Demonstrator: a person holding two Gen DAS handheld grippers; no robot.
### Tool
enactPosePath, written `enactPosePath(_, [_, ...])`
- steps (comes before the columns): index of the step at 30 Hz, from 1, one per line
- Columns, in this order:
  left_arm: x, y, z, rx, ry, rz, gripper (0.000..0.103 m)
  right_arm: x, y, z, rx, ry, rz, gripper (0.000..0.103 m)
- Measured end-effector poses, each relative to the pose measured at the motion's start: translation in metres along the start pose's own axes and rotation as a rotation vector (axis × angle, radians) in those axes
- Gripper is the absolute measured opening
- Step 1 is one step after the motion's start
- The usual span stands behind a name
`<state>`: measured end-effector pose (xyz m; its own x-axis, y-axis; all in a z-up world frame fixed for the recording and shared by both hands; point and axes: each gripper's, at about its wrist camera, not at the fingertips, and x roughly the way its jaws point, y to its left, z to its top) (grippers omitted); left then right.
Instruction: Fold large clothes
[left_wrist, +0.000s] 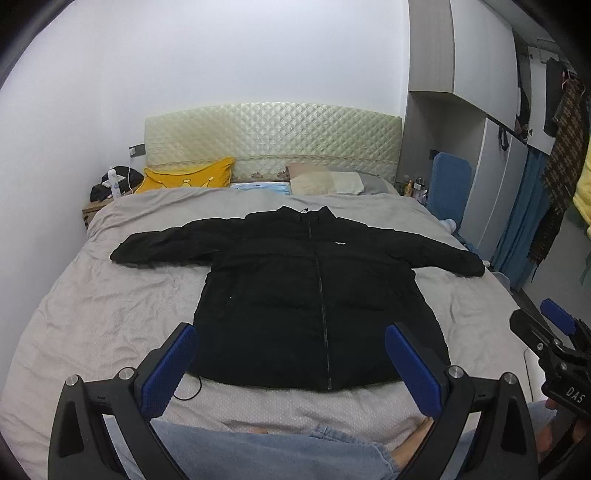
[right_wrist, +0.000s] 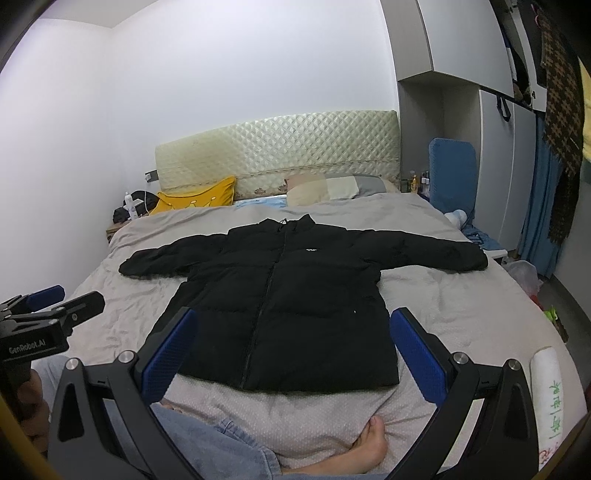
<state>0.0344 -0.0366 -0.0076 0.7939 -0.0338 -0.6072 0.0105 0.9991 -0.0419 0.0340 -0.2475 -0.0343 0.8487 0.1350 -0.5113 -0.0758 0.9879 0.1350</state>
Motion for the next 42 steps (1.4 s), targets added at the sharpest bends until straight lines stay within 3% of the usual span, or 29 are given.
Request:
enactPosePath(16, [0.045, 0.008, 0.031, -0.005, -0.027, -0.032, 0.102, 0.042, -0.007, 0.022, -0.005, 0.010, -0.034, 0.103])
enactPosePath(28, [0.152, 0.036, 0.073, -0.047, -0.066, -0.068, 0.102, 0.140, -0.062, 0.046, 0.064, 0.012, -0.100, 0.103])
enactPosePath(32, [0.190, 0.046, 0.086, -0.058, -0.039, -0.069, 0.102, 0.160, -0.075, 0.055, 0.038, -0.004, -0.139, 0.103])
enactPosePath(36, [0.223, 0.051, 0.091, -0.053, 0.006, -0.076, 0.102, 0.176, -0.088, 0.069, 0.021, -0.039, -0.118, 0.103])
enactPosePath(42, [0.257, 0.051, 0.090, -0.022, -0.001, -0.056, 0.102, 0.211, -0.119, 0.080, 0.064, -0.084, -0.128, 0.103])
